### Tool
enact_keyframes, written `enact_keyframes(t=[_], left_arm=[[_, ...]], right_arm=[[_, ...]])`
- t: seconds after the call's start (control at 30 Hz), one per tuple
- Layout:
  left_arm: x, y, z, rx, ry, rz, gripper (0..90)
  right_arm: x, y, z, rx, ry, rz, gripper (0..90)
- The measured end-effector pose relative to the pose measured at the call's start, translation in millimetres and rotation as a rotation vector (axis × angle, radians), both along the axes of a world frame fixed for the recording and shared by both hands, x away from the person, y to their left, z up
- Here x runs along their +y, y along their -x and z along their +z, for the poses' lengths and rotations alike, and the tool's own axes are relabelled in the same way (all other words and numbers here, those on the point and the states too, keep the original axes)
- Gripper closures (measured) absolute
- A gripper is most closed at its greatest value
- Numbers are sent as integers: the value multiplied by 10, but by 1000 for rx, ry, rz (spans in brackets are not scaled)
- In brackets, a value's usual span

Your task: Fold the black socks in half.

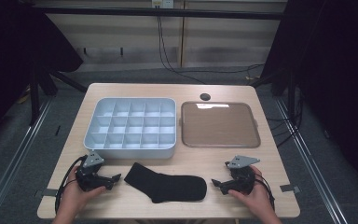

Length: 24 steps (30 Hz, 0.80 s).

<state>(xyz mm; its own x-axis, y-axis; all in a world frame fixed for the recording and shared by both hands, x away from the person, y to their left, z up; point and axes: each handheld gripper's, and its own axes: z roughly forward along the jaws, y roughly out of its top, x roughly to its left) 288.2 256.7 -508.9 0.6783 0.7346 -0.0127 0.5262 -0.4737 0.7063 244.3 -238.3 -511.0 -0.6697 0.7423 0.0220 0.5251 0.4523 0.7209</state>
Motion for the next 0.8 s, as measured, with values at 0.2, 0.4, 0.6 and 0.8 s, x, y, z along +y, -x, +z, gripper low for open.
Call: enact_keyframes(t=[0.2, 0.4, 0.6, 0.8], left_arm=[[-11, 3, 4, 5, -4, 12, 55], [-44, -6, 44, 37, -31, 30, 62], [-56, 5, 104, 78, -39, 64, 156], [-83, 34, 195, 114, -17, 74, 219]], right_arm=[[1, 5, 2, -2, -1, 3, 130], [-6, 20, 24, 8, 2, 15, 192], [12, 66, 61, 20, 4, 41, 296], [50, 106, 103, 14, 5, 89, 426]])
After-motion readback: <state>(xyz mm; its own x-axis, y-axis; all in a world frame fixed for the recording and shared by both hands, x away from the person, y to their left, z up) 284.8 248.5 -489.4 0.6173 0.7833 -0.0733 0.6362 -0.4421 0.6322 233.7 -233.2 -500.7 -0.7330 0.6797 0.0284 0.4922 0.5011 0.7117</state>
